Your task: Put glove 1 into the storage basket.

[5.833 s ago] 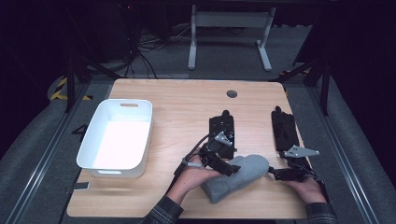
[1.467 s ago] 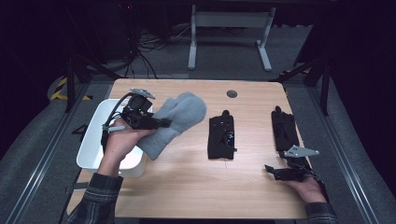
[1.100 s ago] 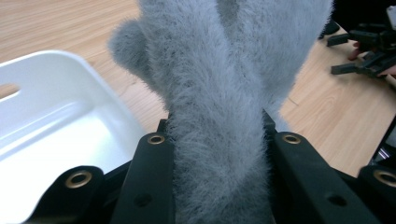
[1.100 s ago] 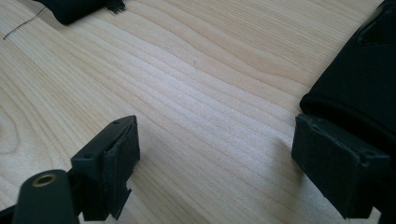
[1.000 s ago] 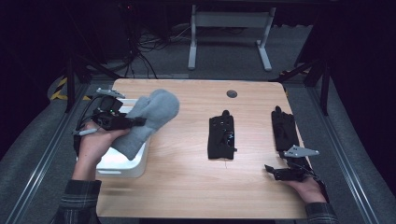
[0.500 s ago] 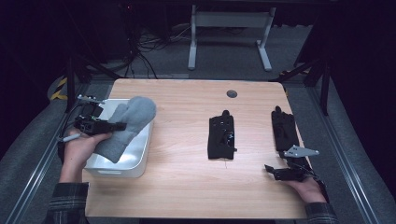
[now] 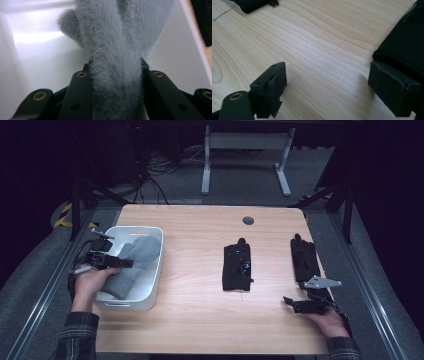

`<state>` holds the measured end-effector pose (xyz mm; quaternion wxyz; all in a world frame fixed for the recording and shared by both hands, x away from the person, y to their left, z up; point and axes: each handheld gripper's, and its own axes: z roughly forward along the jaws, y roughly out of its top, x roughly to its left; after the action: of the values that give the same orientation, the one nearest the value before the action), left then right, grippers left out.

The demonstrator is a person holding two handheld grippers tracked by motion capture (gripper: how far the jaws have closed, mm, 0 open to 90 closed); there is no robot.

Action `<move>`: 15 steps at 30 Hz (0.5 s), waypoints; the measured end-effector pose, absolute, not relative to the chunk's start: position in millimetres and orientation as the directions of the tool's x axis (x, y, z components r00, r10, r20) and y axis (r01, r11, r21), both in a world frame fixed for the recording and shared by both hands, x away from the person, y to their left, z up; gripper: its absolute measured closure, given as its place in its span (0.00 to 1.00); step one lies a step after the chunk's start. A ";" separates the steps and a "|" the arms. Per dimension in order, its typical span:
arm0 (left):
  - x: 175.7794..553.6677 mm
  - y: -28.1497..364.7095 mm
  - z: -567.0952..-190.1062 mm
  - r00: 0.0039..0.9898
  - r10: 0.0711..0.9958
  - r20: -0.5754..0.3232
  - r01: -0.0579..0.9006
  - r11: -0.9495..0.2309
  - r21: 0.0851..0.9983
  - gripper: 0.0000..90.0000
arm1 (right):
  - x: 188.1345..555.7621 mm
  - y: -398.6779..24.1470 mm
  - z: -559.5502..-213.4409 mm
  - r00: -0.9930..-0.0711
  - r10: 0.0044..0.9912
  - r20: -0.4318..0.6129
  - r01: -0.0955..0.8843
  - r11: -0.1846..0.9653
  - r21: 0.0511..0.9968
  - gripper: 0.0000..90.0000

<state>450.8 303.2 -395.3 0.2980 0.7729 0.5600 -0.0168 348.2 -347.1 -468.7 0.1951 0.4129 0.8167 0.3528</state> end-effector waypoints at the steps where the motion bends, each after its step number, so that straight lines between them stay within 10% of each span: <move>1: 451.2 302.6 -398.2 0.364 0.861 -0.356 0.879 -0.191 0.437 0.76 | 348.2 -347.1 -468.7 -0.583 0.812 -0.027 0.537 0.410 0.737 0.18; 15: 452.7 301.1 -402.5 0.363 0.906 -0.217 0.868 -0.244 0.432 0.35 | 348.2 -347.1 -468.7 -0.583 0.812 -0.027 0.537 0.410 0.737 0.18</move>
<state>452.7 301.1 -402.5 0.2465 0.7878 0.5632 0.0385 348.2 -347.1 -468.7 0.1950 0.4130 0.8167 0.3528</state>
